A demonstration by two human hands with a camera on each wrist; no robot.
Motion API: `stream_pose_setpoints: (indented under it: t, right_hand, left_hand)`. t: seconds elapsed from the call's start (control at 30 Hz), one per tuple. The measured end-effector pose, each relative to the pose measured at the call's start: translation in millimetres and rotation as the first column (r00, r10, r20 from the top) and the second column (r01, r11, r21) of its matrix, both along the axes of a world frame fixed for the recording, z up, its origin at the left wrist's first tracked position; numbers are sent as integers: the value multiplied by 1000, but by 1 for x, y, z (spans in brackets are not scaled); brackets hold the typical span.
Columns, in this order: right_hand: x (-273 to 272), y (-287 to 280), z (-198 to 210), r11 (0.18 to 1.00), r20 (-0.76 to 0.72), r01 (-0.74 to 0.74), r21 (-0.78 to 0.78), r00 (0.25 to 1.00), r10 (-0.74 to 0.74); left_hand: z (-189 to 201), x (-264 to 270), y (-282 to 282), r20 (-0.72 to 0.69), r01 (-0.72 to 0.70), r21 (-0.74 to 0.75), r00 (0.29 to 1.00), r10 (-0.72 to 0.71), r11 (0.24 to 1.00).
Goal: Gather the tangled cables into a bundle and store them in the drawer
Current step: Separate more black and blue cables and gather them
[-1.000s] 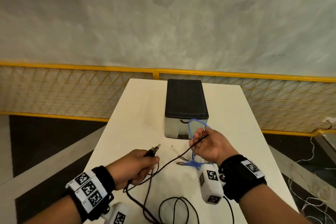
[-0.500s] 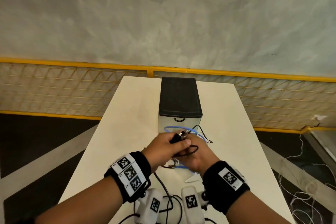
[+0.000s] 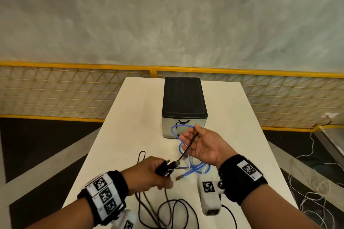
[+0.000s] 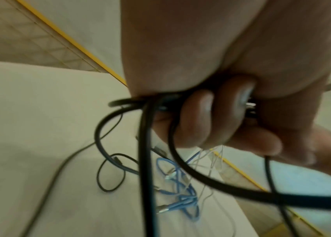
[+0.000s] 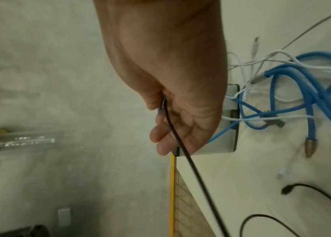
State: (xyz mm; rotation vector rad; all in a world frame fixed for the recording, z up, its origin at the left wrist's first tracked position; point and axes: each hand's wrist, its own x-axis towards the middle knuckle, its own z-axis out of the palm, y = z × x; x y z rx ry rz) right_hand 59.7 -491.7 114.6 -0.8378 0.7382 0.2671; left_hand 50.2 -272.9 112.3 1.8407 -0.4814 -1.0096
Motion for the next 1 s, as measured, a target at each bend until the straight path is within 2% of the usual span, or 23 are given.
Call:
stream_pose_setpoints:
  t: [0.07,0.17,0.23,0.3,0.33,0.4,0.47,0.5,0.53,0.57,0.67,0.73,0.8,0.83,0.93,1.0]
  right_hand:
    - [4,-1,3,1000,9,11,24,1000,-11]
    - [9,-8,3,999,34,40,19,999,-40]
    - [8,-12,2,999,32,37,12,999,-38]
    - [6,-10,-2,999,33,32,1,999,-32]
    - [5,-8,-4,999,30,35,-8,999,-35]
    - [2,-1,-7,999,20,40,-21,999,-39]
    - [-1,6,-11,999,29,32,-33,999,-32]
    - [-3,11,-12,999,35,23,-33,999,-22]
    - [-5,17,-13,999,36,11,-31,999,-10]
    - [-7,22,-14,1000,37,-3,-28,999,4]
    - [-13,37,-12,1000,33,-8,12,999,8]
    - [-17,37,-9,1000,30,-24,16,999,23]
    - [-19,34,-5,998,15,-62,15,998,61]
    - [-19,32,-4,998,-4,-60,13,998,60]
    - [-13,20,-7,999,-46,50,13,998,-49]
    - [-10,12,-14,997,-65,75,3,995,-75]
  left_hand:
    - [-1,1,19,-18,131,71,991,-130,989]
    - [-4,1,46,-41,336,279,940,-338,900]
    - [-7,3,64,-64,379,351,922,-382,856]
    - [-5,5,74,-35,352,344,931,-362,871]
    - [-3,8,73,10,292,309,951,-310,905]
    - [5,13,63,101,5,129,995,-18,992]
    - [15,21,40,185,-295,-64,935,302,953]
    - [18,25,26,240,-358,-131,893,380,924]
    - [19,28,10,294,-360,-170,870,396,917]
    - [16,30,-5,342,-327,-178,864,370,928]
    - [-6,28,-39,439,-242,1,872,217,970]
    - [-18,24,-48,477,-234,10,856,201,972]
    - [-23,20,-50,459,-212,-57,862,214,976]
    - [-25,18,-49,448,-163,-68,876,176,984]
    - [-17,11,-36,364,20,-19,931,-11,1000]
    - [-9,11,-18,319,66,30,945,-72,997]
